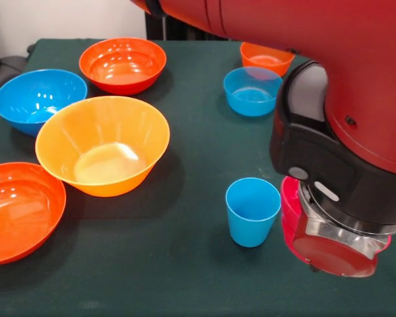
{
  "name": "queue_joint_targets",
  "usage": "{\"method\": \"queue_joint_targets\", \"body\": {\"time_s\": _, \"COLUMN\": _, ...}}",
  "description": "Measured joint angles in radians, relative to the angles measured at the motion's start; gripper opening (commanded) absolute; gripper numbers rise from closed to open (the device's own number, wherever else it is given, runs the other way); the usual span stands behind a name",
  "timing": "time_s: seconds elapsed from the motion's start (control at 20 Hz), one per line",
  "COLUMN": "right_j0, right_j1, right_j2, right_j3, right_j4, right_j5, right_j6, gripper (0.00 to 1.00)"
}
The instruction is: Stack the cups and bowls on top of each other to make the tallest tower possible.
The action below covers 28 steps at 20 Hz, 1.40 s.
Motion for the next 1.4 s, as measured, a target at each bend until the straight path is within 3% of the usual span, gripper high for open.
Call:
{"method": "queue_joint_targets", "body": {"time_s": 0.85, "right_j0": -0.024, "right_j1": -0.017, "right_j2": -0.010, "right_j3": 0.009, "right_j4": -0.004, "right_j5": 0.000, "right_j6": 0.000, "gripper": 0.00}}
{"method": "queue_joint_targets", "body": {"time_s": 1.4, "right_j0": -0.093, "right_j1": -0.025, "right_j2": -0.013, "right_j3": 0.012, "right_j4": 0.011, "right_j5": 0.000, "right_j6": -0.013, "gripper": 0.00}}
